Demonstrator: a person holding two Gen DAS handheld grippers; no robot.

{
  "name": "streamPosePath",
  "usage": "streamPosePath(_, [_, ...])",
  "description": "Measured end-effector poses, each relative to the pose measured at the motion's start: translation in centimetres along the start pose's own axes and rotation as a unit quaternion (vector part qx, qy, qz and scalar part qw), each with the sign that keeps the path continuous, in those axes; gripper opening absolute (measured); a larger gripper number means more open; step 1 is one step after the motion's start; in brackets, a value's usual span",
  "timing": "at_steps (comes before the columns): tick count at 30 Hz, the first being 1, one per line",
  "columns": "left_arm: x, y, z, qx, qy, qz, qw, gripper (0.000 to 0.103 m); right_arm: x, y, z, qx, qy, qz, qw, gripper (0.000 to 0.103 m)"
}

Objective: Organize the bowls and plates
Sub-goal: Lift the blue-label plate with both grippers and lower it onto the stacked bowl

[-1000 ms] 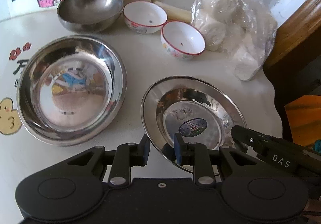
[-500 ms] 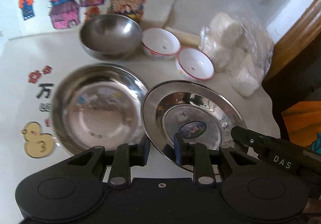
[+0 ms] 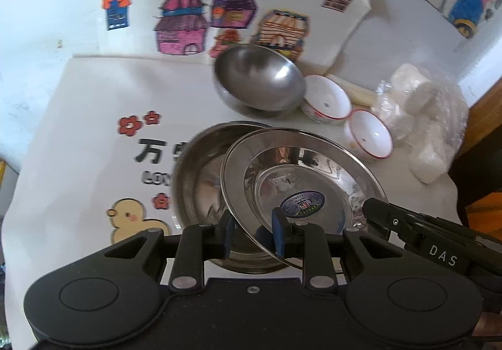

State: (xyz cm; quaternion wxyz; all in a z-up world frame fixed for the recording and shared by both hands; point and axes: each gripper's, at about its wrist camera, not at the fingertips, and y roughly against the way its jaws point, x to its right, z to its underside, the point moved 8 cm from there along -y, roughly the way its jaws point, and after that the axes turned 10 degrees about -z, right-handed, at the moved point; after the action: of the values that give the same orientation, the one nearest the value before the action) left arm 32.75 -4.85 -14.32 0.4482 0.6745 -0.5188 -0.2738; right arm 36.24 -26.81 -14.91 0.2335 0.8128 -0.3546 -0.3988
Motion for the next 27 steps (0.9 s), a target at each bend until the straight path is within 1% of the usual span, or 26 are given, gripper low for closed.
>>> streamPosePath(9, [-2.9, -1.4, -0.4, -0.010, 0.012, -0.024, 0.9996, 0.028, -1.4, -3.3, 0.3, -0.022, 0.006, -0.005, 1.000, 0.021])
streamPosePath(27, [-3.5, -2.2, -1.1, -0.018, 0.006, -0.032, 0.9993, 0.029, -1.7, -4.9, 0.3, -0.032, 0.005, -0.004, 0.999, 0.021])
